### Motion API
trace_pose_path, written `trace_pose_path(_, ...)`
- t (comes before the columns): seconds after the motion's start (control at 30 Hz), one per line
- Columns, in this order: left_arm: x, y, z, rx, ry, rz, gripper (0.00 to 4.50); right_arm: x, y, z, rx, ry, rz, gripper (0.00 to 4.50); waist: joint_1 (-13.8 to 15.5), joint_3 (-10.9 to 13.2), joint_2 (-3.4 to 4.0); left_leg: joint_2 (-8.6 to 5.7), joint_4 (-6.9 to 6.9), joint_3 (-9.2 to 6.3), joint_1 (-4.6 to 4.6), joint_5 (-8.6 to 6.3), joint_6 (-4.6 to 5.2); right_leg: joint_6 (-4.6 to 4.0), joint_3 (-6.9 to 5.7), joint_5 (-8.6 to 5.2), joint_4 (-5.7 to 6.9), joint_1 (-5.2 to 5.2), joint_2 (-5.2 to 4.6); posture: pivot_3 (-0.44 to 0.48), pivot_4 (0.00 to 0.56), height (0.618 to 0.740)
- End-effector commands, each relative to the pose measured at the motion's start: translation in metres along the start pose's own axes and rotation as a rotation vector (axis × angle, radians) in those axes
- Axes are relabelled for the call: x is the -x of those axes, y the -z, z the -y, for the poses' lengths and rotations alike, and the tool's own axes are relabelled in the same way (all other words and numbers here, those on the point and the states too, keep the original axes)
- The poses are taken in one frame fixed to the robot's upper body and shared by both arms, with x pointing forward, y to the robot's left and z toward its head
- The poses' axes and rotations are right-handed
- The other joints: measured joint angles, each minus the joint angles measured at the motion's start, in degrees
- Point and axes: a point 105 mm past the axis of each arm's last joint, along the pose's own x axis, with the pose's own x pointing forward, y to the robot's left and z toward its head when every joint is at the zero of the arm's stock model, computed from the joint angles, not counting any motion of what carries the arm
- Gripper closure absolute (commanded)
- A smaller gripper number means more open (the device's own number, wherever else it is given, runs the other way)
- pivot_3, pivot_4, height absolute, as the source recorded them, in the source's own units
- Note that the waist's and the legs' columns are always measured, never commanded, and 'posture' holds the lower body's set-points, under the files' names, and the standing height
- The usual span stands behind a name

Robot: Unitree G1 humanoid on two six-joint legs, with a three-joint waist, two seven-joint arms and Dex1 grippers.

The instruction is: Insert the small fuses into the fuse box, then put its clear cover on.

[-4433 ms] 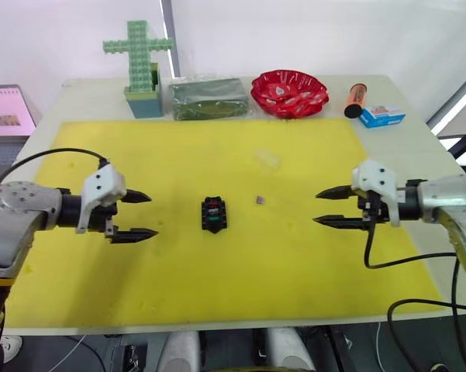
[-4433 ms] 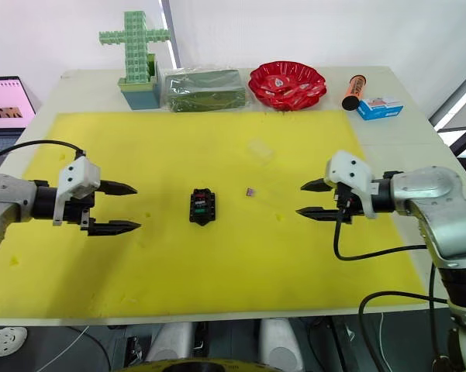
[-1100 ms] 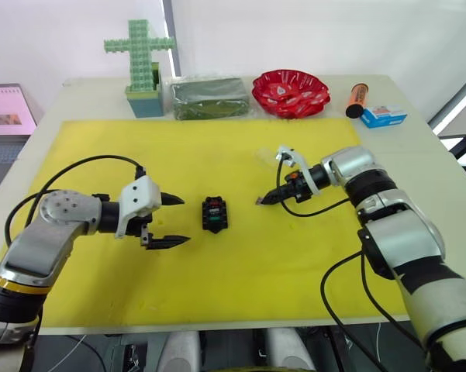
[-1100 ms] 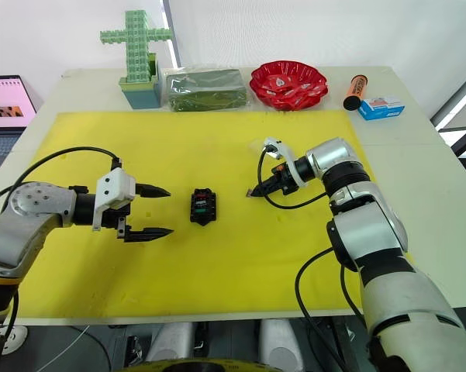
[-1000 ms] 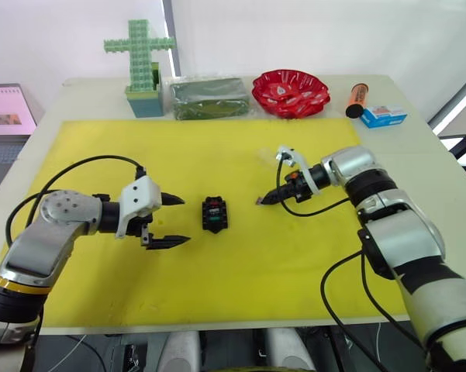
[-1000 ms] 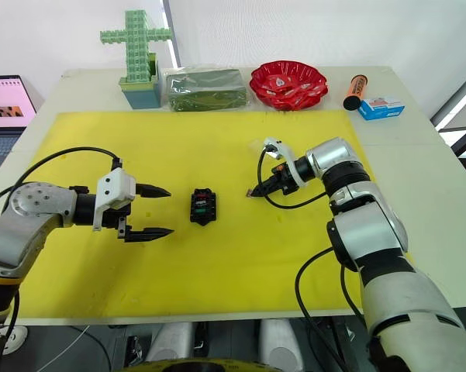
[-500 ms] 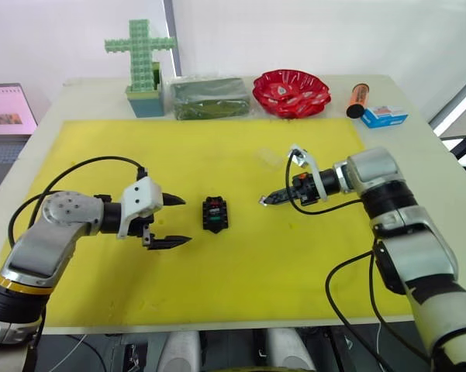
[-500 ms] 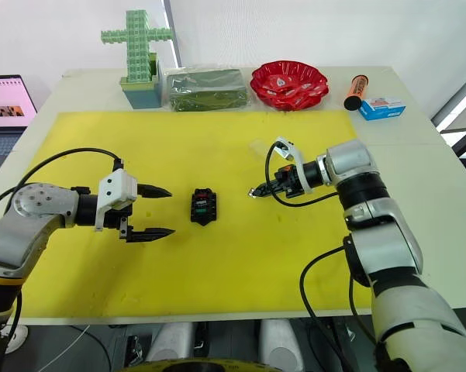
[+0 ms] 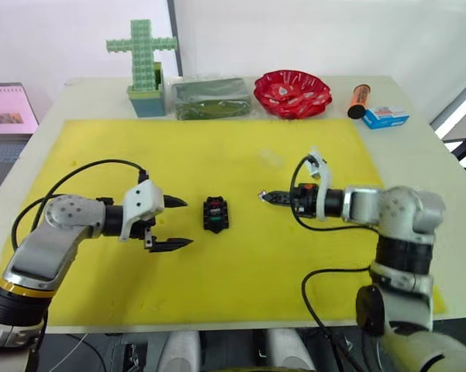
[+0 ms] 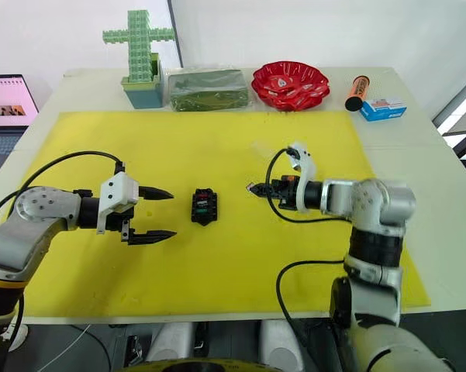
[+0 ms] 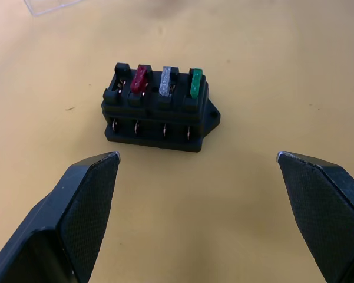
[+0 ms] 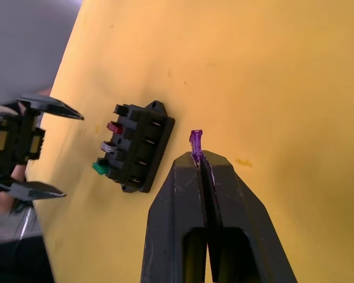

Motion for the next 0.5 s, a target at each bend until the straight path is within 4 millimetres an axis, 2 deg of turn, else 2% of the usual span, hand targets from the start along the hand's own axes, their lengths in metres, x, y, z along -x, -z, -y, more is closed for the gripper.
trace_pose_path(0.03,0.001,-0.009,-0.004,-0.054,-0.008,0.018,0.00,0.004,-0.003,-0.009,-0.001,0.037,0.091,4.50,-0.12,0.00,0.00,0.00,0.02,0.01,0.00,0.00,0.00,0.00,0.01,0.00,0.02,0.00,0.00,0.000,0.150,0.740)
trace_pose_path(0.23,0.001,-0.010,-0.005,-0.063,0.000,0.018,0.00,-0.002,0.014,-0.014,-0.064,0.153,0.163,4.50,-0.21,-0.01,0.03,0.03,-0.03,-0.01,0.02,0.00,0.00,0.00,0.01,0.00,0.02,-0.02,0.03,0.000,0.150,0.740)
trace_pose_path(0.5,0.003,-0.010,-0.006,-0.069,0.000,0.011,0.00,-0.006,0.038,-0.016,-0.172,0.197,0.138,4.50,-0.25,-0.02,0.03,0.03,-0.02,-0.02,0.02,0.00,0.00,-0.01,0.01,0.00,0.00,0.01,0.00,0.000,0.150,0.740)
